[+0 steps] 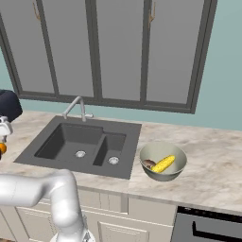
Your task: There is a mixed pile of frozen fruits and vegetables on the counter. Locate all the frozen vegetables and place the items in a bowl on the counter. Take all the frozen fruits and defrost them in a running sink.
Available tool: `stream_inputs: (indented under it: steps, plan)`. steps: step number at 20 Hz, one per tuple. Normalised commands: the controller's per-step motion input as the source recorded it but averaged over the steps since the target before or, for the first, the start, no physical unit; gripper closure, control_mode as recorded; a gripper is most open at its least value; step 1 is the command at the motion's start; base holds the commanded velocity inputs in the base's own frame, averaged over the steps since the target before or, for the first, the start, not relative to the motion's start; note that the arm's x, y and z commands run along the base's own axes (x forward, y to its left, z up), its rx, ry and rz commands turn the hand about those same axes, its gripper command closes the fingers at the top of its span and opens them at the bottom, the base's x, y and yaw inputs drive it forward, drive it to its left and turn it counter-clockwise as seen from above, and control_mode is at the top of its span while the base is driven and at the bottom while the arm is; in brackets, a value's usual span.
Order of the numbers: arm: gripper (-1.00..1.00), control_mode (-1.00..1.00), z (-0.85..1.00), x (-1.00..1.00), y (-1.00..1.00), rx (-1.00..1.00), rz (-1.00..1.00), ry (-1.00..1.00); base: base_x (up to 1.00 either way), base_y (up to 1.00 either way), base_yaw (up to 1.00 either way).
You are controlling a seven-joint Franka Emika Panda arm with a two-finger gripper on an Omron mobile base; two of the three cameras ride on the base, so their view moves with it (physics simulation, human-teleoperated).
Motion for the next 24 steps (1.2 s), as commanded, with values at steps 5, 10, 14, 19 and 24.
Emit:
stream_inputs:
  steps: [5, 10, 14, 19, 24]
  plan:
    - [-1.0, -1.0, -0.12, 0.06, 0.09, 0.0, 0.0, -0.04, 0.0, 0.0, 0.0]
    - [-1.0, -1.0, -0.1, 0.13, 0.08, 0.0, 0.0, -0.08, 0.0, 0.0, 0.0]
    - [-1.0, -1.0, -0.08, 0.24, 0.07, 0.0, 0.0, 0.0, 0.0, 0.0, 0.0]
    - [-1.0, -1.0, -0.07, 0.2, 0.19, -0.02, 0.0, -0.01, 0.0, 0.0, 0.0]
    - [-1.0, -1.0, -0.11, -0.03, 0.04, 0.0, 0.0, 0.0, 0.0, 0.0, 0.0]
